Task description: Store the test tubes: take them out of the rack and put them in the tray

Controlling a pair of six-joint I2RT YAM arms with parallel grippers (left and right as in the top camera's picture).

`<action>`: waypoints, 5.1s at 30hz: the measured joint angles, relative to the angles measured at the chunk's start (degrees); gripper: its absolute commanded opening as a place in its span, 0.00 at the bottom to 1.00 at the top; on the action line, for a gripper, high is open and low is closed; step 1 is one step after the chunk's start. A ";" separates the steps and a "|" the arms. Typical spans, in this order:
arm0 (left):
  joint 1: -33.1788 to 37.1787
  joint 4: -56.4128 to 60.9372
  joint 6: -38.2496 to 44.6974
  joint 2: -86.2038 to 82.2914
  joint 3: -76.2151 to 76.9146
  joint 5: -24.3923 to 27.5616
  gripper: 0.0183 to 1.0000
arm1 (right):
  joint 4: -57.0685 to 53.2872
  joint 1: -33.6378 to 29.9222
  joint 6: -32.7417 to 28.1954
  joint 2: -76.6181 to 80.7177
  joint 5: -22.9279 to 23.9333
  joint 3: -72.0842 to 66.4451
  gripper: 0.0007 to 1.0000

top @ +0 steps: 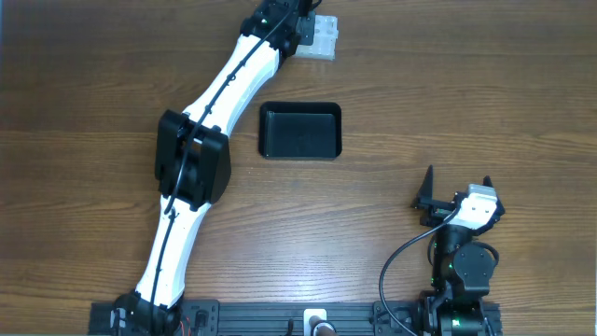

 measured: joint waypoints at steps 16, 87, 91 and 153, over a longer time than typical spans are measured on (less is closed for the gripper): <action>-0.11 -0.28 0.02 -0.76 0.00 -0.04 0.10 | 0.00 0.00 -0.02 0.00 0.00 0.00 0.99; -8.28 -27.54 -30.51 -13.05 -21.29 -1.79 0.06 | 0.00 0.00 -0.02 0.00 0.00 0.00 0.99; -8.24 -27.34 -30.51 -12.79 -21.29 -1.81 0.08 | 0.00 0.00 -0.02 0.00 0.00 0.00 0.99; 25.73 36.79 14.80 -88.63 -77.44 16.74 0.99 | 0.02 0.00 -0.02 -0.02 0.00 0.00 0.99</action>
